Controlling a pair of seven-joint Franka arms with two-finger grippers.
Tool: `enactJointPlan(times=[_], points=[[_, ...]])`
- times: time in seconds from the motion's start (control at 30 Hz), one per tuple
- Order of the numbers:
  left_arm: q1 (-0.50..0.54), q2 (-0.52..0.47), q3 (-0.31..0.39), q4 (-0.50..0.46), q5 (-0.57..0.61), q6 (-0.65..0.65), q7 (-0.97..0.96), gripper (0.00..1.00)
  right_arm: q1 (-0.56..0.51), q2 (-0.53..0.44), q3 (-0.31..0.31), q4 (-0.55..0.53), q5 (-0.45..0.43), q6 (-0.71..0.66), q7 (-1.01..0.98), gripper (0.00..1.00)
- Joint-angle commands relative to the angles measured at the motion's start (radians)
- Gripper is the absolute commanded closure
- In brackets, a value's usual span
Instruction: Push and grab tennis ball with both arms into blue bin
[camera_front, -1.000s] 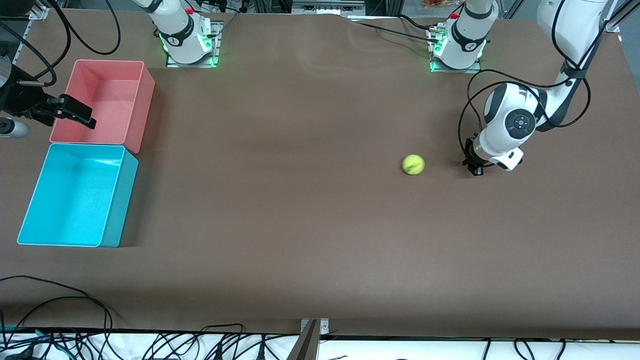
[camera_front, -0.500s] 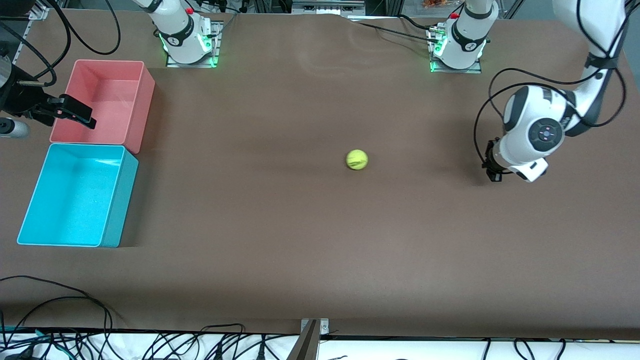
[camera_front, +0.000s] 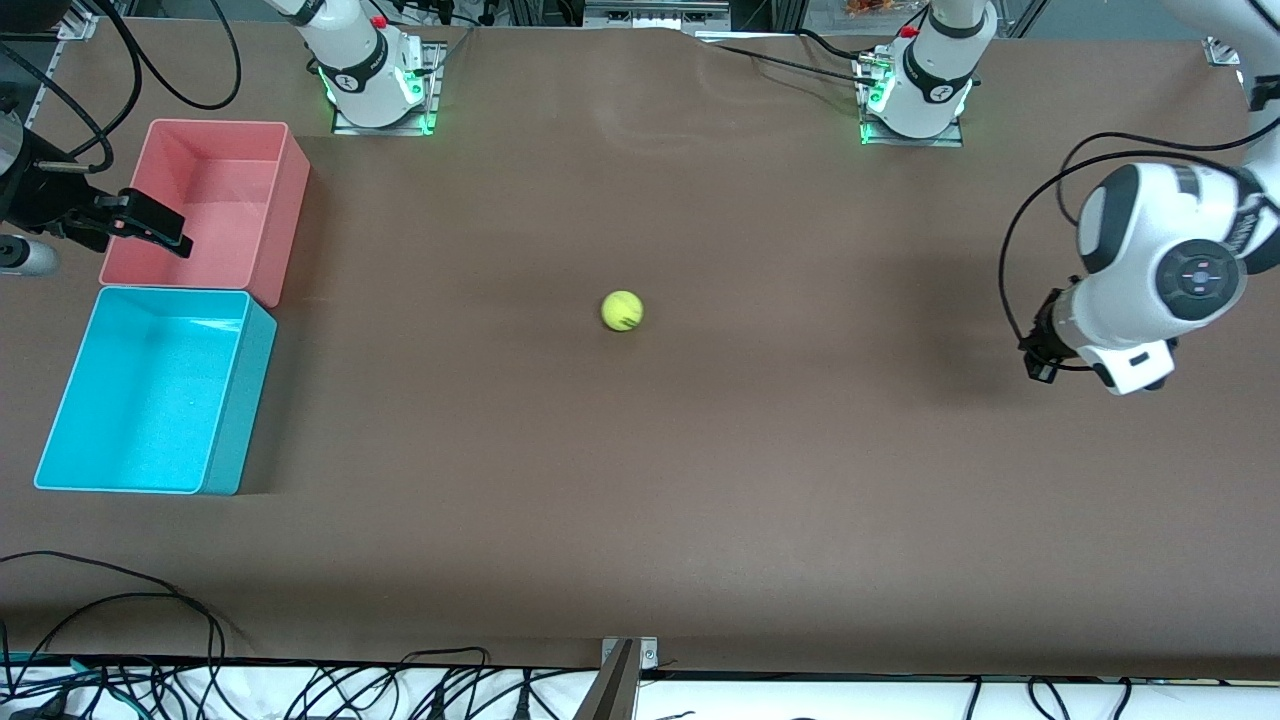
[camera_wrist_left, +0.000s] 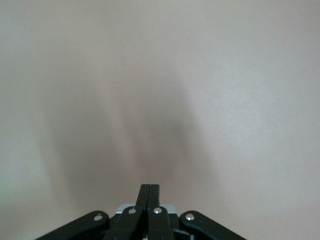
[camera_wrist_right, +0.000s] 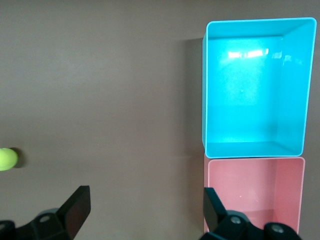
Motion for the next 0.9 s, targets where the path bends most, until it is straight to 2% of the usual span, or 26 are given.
enactJointPlan(times=[0.0, 0.63, 0.8, 0.87], points=[[0.004, 0.001, -0.004, 0.104, -0.03, -0.105, 0.185, 0.9, 0.003, 0.002, -0.003, 0.014, 0.013, -0.016, 0.003, 0.0], [0.012, 0.001, -0.002, 0.396, -0.109, -0.329, 0.857, 0.81, 0.005, 0.015, 0.0, 0.011, 0.007, -0.038, 0.001, 0.0], [0.012, 0.001, -0.001, 0.451, -0.122, -0.387, 0.98, 0.72, 0.004, 0.029, -0.003, 0.002, 0.012, -0.08, -0.003, 0.0], [0.01, 0.001, -0.002, 0.466, -0.116, -0.415, 1.024, 0.65, 0.005, 0.028, -0.003, -0.01, 0.012, -0.084, -0.008, 0.0]])
